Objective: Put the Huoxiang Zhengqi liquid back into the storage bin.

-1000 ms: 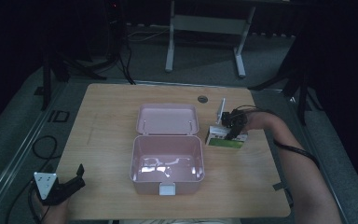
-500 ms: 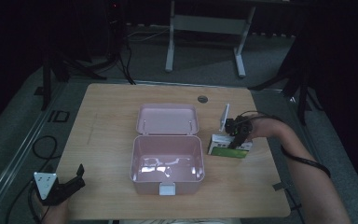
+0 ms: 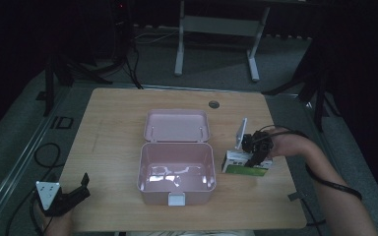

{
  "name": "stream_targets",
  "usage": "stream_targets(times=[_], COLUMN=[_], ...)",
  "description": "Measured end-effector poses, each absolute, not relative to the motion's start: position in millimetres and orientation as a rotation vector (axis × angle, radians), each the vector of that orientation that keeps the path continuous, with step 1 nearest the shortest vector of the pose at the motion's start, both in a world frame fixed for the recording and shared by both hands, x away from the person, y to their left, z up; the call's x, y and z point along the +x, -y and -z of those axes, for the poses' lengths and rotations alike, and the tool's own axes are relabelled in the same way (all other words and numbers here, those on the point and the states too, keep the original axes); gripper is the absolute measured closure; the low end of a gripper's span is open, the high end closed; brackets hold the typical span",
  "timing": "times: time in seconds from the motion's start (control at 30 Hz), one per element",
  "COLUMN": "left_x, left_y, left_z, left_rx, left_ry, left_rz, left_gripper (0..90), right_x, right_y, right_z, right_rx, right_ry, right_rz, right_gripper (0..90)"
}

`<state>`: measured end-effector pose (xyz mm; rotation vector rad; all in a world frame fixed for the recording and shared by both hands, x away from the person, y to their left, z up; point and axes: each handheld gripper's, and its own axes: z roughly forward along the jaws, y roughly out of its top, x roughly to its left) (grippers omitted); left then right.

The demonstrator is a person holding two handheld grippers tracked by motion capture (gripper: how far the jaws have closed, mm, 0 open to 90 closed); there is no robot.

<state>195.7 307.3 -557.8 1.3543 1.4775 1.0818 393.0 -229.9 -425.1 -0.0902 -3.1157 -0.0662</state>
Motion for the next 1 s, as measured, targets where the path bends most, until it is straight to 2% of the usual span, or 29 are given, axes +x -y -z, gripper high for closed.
stream_targets(times=[0.57,1.0], left_x=[196.0,196.3], left_y=[-306.8,-306.6], left_z=[557.9,558.1], left_rx=[1.366,1.371], left_ry=[-1.475,-1.473], left_rz=[-1.08,-1.076], left_gripper=[0.3,0.2], right_x=[361.3,347.0], right_y=[229.5,226.0], right_z=[416.4,368.1], right_rx=[-0.138,-0.113], right_ry=[3.076,3.113], right_rz=[0.022,0.056], right_gripper=[61.6,61.7])
